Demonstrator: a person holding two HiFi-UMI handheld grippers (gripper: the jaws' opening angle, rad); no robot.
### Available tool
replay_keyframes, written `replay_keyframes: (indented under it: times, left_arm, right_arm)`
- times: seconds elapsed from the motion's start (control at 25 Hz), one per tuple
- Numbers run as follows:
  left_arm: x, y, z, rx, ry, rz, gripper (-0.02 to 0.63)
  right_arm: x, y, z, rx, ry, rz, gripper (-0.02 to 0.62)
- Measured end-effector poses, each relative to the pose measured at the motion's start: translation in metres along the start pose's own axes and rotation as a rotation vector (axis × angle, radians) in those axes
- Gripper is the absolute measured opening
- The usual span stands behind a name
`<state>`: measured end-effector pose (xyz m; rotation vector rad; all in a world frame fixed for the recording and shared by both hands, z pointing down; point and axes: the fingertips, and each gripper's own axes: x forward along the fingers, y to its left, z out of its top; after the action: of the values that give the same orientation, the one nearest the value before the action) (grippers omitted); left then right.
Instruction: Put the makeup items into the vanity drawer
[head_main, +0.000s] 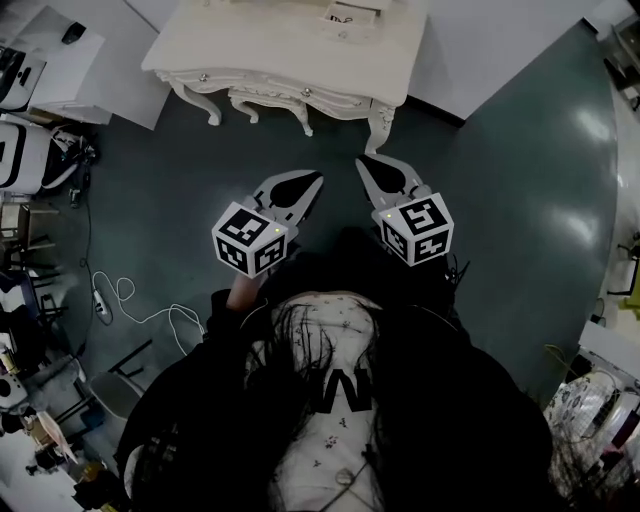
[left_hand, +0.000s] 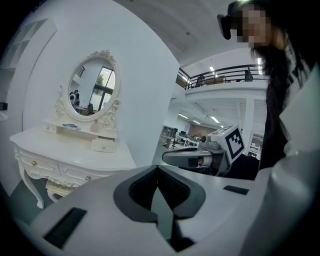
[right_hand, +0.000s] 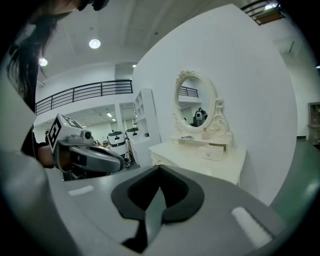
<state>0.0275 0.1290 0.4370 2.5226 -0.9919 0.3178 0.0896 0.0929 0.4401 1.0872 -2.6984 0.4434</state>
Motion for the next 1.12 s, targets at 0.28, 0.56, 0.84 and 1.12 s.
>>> replay_keyframes:
  times: [0.28,0.56,0.84,1.12]
  left_arm:
    - [-0.044,0.007,-0.018,-0.006,0.011,-0.009,0.0]
    - [-0.07,0.015,-0.023,0.001,0.01,-0.033,0.0]
    - [-0.082,0.027,-0.022,-0.006,-0.001,-0.03,0.0]
    - [-0.073,0.031,-0.018,-0.005,-0.009,-0.039,0.0]
  right_arm:
    - [0.005,0.045,-0.005,0.015,-0.004,-0.014,0.009]
    - [0.018,0.079,-0.01,-0.003,0.012,-0.011,0.009]
    - [0.029,0.093,-0.01,-0.011,0.025,-0.007,0.009]
    - [0.034,0.084,-0.008,-0.02,0.033,-0.01,0.009]
